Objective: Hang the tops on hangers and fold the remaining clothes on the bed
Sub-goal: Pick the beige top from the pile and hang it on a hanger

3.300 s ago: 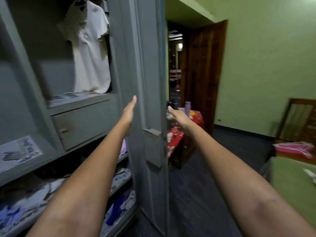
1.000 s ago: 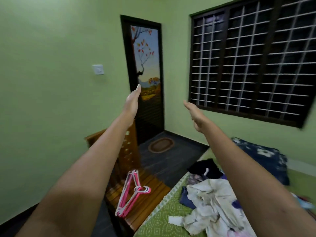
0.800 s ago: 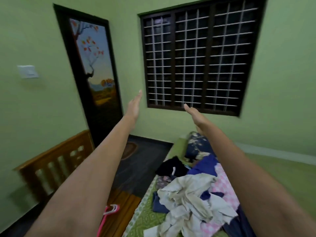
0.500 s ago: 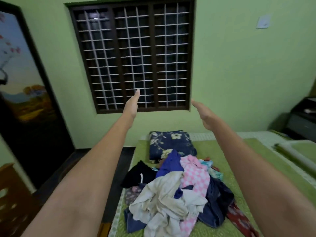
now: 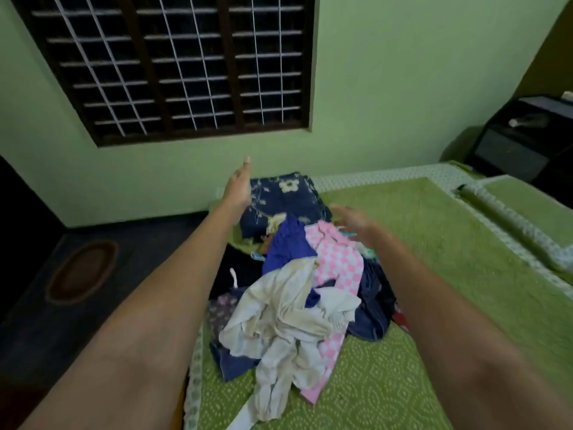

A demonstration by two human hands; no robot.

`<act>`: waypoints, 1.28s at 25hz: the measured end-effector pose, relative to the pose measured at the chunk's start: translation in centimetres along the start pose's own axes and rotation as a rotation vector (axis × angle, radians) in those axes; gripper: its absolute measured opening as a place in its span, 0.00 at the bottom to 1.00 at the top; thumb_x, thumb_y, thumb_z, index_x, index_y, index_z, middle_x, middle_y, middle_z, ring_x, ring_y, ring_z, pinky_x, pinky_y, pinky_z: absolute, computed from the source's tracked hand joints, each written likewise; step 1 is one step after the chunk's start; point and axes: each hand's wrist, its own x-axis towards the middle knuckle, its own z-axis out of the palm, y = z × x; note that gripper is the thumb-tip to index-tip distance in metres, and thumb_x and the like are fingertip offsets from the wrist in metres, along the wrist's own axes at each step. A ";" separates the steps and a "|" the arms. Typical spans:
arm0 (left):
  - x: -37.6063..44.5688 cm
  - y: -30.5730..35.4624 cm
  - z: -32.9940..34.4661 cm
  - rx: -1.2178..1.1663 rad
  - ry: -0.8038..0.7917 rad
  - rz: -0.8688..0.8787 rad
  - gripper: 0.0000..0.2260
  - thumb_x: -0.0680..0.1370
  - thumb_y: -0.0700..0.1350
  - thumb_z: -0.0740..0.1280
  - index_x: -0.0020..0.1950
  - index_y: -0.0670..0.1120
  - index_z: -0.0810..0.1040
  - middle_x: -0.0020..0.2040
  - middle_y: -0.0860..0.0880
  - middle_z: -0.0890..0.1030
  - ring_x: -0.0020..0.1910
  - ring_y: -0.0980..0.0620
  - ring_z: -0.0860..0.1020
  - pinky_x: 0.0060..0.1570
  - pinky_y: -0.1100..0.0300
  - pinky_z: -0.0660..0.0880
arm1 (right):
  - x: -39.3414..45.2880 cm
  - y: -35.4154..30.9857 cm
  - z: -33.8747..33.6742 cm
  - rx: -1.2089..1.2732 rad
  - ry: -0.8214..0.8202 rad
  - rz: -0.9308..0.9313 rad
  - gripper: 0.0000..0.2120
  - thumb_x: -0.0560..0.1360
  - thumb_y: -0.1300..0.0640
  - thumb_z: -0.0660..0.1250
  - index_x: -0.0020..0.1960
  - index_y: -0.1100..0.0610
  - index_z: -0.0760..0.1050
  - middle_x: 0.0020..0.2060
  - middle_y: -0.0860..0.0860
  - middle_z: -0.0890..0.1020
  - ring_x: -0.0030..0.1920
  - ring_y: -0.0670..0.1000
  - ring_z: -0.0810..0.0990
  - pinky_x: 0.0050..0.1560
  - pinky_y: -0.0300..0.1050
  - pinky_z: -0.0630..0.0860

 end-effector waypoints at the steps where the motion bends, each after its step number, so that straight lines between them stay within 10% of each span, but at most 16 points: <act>1: 1.2 -3.4 0.5 -0.021 0.004 -0.073 0.30 0.80 0.64 0.50 0.77 0.48 0.59 0.74 0.48 0.64 0.71 0.44 0.66 0.66 0.46 0.67 | 1.7 2.6 1.6 -0.017 -0.036 0.090 0.25 0.80 0.44 0.59 0.70 0.58 0.67 0.66 0.60 0.73 0.59 0.58 0.76 0.60 0.51 0.71; 5: 3.9 -17.4 3.4 -0.069 -0.016 -0.419 0.24 0.81 0.60 0.53 0.71 0.47 0.65 0.59 0.49 0.70 0.55 0.46 0.74 0.51 0.48 0.77 | 7.2 13.1 7.9 -0.046 -0.130 0.338 0.16 0.80 0.52 0.63 0.63 0.60 0.71 0.62 0.59 0.76 0.53 0.57 0.78 0.55 0.50 0.73; 9: 5.7 -32.0 7.0 0.096 -0.204 -0.751 0.26 0.80 0.61 0.56 0.72 0.46 0.64 0.66 0.47 0.70 0.62 0.43 0.73 0.53 0.49 0.77 | 12.1 22.6 13.5 -0.141 -0.123 0.379 0.06 0.79 0.60 0.64 0.55 0.59 0.76 0.60 0.59 0.78 0.46 0.55 0.79 0.50 0.49 0.76; 15: 8.0 -41.2 13.6 0.517 -0.202 -0.473 0.32 0.75 0.54 0.70 0.74 0.44 0.61 0.70 0.43 0.67 0.66 0.40 0.70 0.61 0.48 0.71 | 20.0 27.9 15.5 -0.295 0.042 0.263 0.18 0.77 0.56 0.66 0.63 0.65 0.73 0.50 0.60 0.80 0.44 0.57 0.79 0.42 0.50 0.77; 19: 8.8 -40.7 14.1 0.800 -0.118 -0.327 0.12 0.79 0.45 0.62 0.61 0.42 0.74 0.57 0.40 0.78 0.56 0.39 0.76 0.49 0.50 0.72 | 24.2 27.9 15.7 -0.168 0.096 0.379 0.31 0.75 0.46 0.69 0.71 0.60 0.65 0.67 0.59 0.70 0.57 0.59 0.77 0.54 0.53 0.78; 23: 10.2 -37.4 9.3 0.170 0.065 -0.377 0.11 0.77 0.33 0.59 0.34 0.40 0.69 0.39 0.45 0.72 0.38 0.50 0.72 0.43 0.56 0.66 | 23.0 25.0 15.7 -0.188 0.130 0.378 0.25 0.76 0.53 0.66 0.71 0.56 0.64 0.70 0.60 0.61 0.64 0.63 0.70 0.64 0.57 0.70; 28: 8.6 -23.8 5.7 -0.122 0.039 -0.495 0.13 0.77 0.34 0.56 0.32 0.43 0.66 0.30 0.47 0.66 0.29 0.50 0.65 0.29 0.58 0.62 | 16.8 16.1 14.1 -0.384 0.040 0.117 0.47 0.71 0.62 0.71 0.77 0.48 0.42 0.71 0.58 0.54 0.66 0.64 0.66 0.63 0.57 0.69; 32: 4.8 -11.0 2.6 -0.077 -0.067 -0.333 0.15 0.78 0.36 0.54 0.31 0.45 0.63 0.31 0.47 0.65 0.32 0.49 0.66 0.32 0.57 0.62 | 11.3 7.1 11.9 -0.445 0.026 0.020 0.60 0.62 0.47 0.80 0.77 0.42 0.40 0.75 0.59 0.51 0.70 0.65 0.61 0.67 0.60 0.65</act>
